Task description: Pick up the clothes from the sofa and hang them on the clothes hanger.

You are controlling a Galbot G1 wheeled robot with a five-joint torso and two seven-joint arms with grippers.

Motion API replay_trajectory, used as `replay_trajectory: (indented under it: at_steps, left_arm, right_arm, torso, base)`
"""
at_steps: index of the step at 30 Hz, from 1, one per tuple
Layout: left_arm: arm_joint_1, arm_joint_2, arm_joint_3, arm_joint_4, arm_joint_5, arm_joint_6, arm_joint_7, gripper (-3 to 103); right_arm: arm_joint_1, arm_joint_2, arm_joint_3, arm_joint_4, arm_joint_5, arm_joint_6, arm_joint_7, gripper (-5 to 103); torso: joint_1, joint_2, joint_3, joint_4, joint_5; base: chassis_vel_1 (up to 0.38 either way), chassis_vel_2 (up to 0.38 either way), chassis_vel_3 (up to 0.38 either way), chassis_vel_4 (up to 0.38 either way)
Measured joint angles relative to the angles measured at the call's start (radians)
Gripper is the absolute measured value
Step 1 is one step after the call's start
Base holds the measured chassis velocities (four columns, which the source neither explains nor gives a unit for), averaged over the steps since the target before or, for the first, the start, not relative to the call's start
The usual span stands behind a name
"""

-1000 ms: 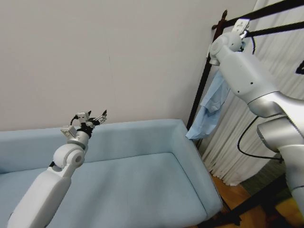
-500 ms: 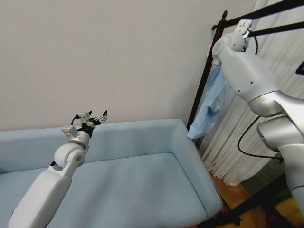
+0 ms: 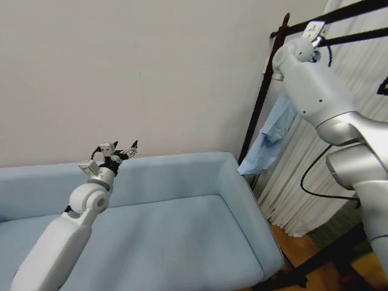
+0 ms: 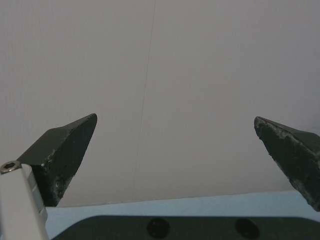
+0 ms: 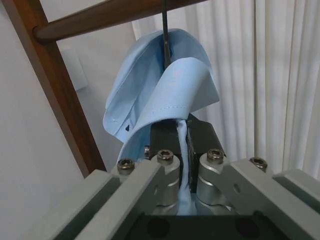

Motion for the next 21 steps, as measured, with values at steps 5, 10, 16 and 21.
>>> replay_trajectory:
  at_steps: [5, 10, 16, 21]
  left_arm:
    - [0.001, -0.002, 0.001, 0.001, 0.000, -0.001, 0.002, 100]
    - [-0.002, -0.004, 0.003, 0.002, 0.000, -0.001, 0.002, 100]
    - [-0.001, -0.005, 0.004, -0.001, 0.001, -0.001, 0.002, 100]
    - [0.000, -0.004, 0.003, -0.001, 0.001, -0.001, 0.002, 100]
  right_arm:
    - [-0.009, -0.004, 0.000, 0.007, 0.001, -0.001, 0.002, 2]
    - [-0.021, -0.010, 0.000, 0.029, 0.009, -0.001, 0.006, 2]
    - [-0.024, -0.012, 0.001, 0.038, 0.012, -0.007, 0.006, 2]
    - [-0.028, -0.019, -0.001, 0.052, 0.004, -0.018, 0.000, 15]
  torso:
    - [0.000, 0.000, 0.000, -0.0001, 0.0000]
    - [0.000, 0.000, 0.000, 0.0000, 0.0001]
    - [0.000, 0.000, 0.000, -0.0001, 0.0000]
    - [0.000, 0.000, 0.000, 0.0000, -0.0001]
  base:
    - [0.000, 0.000, 0.000, 0.000]
    - [0.000, 0.000, 0.000, 0.000]
    - [0.000, 0.000, 0.000, 0.000]
    - [0.000, 0.000, 0.000, 0.000]
